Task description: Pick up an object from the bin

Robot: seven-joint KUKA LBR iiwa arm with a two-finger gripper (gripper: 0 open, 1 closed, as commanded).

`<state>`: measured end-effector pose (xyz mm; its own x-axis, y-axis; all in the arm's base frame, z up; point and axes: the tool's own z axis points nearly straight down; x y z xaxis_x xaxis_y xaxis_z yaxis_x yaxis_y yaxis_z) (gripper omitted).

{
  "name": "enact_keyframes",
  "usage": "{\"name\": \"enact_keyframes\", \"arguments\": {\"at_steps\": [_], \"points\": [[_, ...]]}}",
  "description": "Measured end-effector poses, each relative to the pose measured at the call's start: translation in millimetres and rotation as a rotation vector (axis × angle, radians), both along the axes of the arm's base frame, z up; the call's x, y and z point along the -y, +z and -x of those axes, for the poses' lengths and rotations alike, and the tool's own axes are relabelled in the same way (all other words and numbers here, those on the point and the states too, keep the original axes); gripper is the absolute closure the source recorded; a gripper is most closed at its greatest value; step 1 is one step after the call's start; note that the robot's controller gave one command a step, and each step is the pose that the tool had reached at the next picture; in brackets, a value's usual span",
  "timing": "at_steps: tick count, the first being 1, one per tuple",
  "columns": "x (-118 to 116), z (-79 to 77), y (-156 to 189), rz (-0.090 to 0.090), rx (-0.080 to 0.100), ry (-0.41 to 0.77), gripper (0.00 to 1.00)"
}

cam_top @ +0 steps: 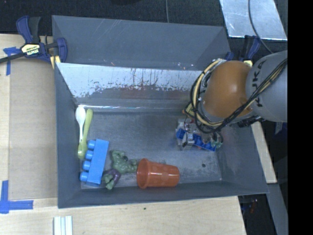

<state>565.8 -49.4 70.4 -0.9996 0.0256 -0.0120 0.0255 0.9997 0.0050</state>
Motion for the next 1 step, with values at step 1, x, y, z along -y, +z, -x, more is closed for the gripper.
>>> {"name": "enact_keyframes", "arguments": {"at_steps": [1], "points": [[5.8, 0.1, 67.3, 0.0, -0.004, 0.025, 1.0]]}}
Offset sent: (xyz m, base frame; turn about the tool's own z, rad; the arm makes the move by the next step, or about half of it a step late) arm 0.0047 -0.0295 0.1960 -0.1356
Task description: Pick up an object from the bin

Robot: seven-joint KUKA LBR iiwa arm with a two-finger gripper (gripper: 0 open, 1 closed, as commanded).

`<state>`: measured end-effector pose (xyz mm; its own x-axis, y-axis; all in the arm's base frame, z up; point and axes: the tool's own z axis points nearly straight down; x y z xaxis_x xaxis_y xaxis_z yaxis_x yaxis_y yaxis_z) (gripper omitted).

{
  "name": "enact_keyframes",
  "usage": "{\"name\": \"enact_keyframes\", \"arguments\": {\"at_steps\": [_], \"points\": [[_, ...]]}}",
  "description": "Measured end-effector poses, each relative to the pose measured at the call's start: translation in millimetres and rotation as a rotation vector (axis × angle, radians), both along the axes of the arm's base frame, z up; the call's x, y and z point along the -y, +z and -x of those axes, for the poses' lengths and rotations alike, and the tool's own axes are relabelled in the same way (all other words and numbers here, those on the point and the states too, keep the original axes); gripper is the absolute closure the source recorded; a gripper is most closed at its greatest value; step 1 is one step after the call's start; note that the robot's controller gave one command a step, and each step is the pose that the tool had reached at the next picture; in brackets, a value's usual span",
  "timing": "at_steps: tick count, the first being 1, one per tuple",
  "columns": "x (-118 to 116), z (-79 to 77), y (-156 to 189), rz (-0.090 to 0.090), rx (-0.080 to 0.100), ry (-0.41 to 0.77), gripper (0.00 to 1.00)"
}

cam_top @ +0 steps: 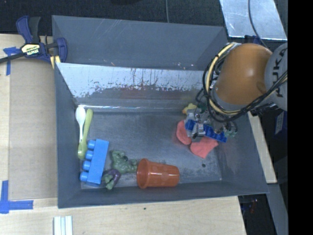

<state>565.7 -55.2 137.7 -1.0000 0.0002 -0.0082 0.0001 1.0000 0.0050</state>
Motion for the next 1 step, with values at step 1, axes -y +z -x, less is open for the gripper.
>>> {"name": "enact_keyframes", "arguments": {"at_steps": [1], "points": [[12.8, -3.0, 75.6, 0.0, -0.003, 0.062, 1.0]]}}
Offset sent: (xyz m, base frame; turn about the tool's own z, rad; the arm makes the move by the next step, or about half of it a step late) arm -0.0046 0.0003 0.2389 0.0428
